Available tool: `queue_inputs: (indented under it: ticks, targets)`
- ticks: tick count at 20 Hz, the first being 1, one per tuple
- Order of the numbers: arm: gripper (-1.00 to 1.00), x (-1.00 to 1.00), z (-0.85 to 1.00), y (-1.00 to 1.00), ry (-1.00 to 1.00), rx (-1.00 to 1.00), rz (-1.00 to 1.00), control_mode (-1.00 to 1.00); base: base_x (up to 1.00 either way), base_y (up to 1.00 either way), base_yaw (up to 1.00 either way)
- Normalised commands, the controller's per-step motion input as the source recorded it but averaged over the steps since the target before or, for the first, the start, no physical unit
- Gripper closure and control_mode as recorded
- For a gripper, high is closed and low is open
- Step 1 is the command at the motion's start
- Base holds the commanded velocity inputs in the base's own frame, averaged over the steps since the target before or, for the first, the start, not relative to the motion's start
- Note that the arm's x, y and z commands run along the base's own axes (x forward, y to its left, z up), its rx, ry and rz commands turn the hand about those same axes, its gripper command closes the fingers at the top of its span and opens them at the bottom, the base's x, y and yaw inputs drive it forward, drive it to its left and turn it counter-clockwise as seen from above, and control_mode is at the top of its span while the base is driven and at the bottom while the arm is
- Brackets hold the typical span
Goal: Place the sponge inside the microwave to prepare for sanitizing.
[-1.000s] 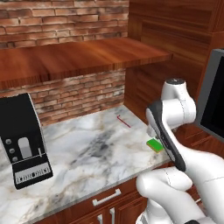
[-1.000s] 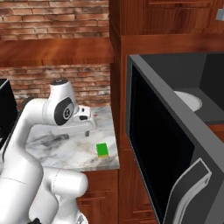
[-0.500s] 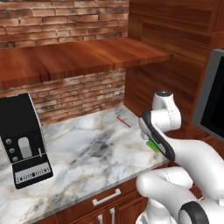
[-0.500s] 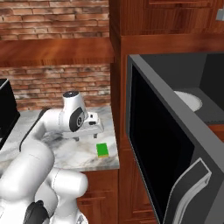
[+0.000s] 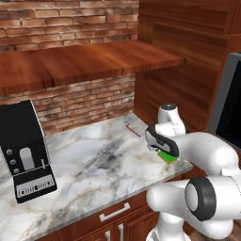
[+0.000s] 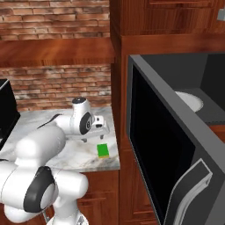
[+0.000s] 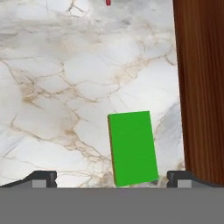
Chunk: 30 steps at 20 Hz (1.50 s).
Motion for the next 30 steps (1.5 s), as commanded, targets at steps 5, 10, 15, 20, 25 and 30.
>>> queue_inputs:
  ticks: [5,10,15,20,25,30]
  targets:
    - [-1.00,0.09,-0.33,-0.30,0.00,0.00,-0.03,-1.00,0.00,0.00,0.00]
    - [-1.00,0.00,-0.30,-0.17,0.00,0.00,-0.05,-1.00,0.00,0.00,0.00]
    - [-1.00,0.00,-0.27,-0.01,0.01,0.00,-0.04,-1.00,0.00,0.00,0.00]
    - [-1.00,0.00,-0.12,-0.01,0.00,0.00,-0.01,-1.00,0.00,0.00,0.00]
    - [-1.00,0.00,-0.01,-0.07,0.00,0.00,-0.01,-1.00,0.00,0.00,0.00]
    - [-1.00,0.00,-0.13,-0.04,0.00,0.00,0.00,-1.00,0.00,0.00,0.00]
